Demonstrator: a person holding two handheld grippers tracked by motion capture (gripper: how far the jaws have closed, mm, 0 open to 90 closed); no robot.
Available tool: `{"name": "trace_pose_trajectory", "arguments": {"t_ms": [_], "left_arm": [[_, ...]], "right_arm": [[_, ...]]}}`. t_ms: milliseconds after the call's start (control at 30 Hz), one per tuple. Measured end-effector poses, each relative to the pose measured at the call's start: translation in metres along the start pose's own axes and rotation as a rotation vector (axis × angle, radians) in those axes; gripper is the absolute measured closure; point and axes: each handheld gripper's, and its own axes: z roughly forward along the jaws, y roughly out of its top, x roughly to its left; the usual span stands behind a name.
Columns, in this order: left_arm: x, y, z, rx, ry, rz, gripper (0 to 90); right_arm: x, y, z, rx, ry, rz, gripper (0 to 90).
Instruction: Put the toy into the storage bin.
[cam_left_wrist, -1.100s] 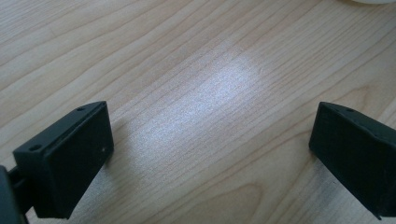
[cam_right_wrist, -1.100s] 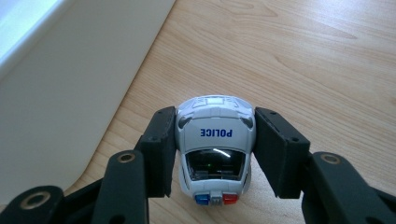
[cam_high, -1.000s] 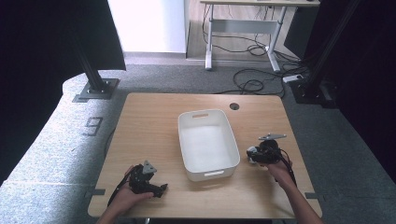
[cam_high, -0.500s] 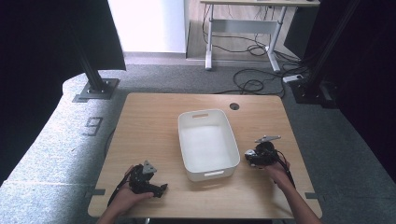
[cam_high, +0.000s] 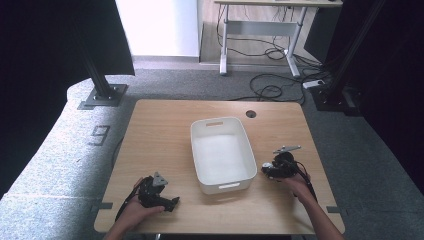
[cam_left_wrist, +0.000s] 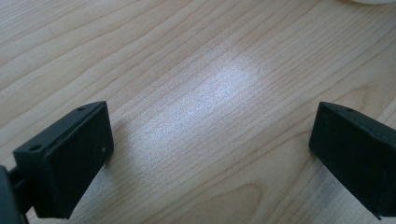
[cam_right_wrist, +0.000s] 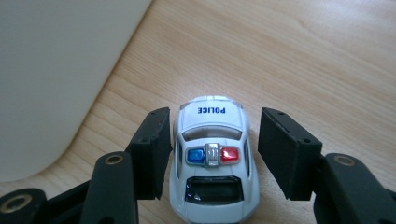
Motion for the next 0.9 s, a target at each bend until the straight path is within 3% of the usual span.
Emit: {"name": "trace_pose_trajectory", "arguments": {"t_ms": [167, 467, 900], "left_arm": [[0.0, 0.0, 0.0, 0.0, 0.0, 0.001, 0.0], [0.0, 0.0, 0.0, 0.0, -0.001, 0.001, 0.0], [0.0, 0.0, 0.0, 0.001, -0.001, 0.002, 0.0]], "right_arm": [[-0.001, 0.0, -0.003, 0.007, 0.021, -0.002, 45.4], [0.001, -0.002, -0.001, 0.036, 0.003, -0.014, 50.8], [-0.002, 0.0, -0.011, -0.01, 0.0, 0.013, 51.3]]}}
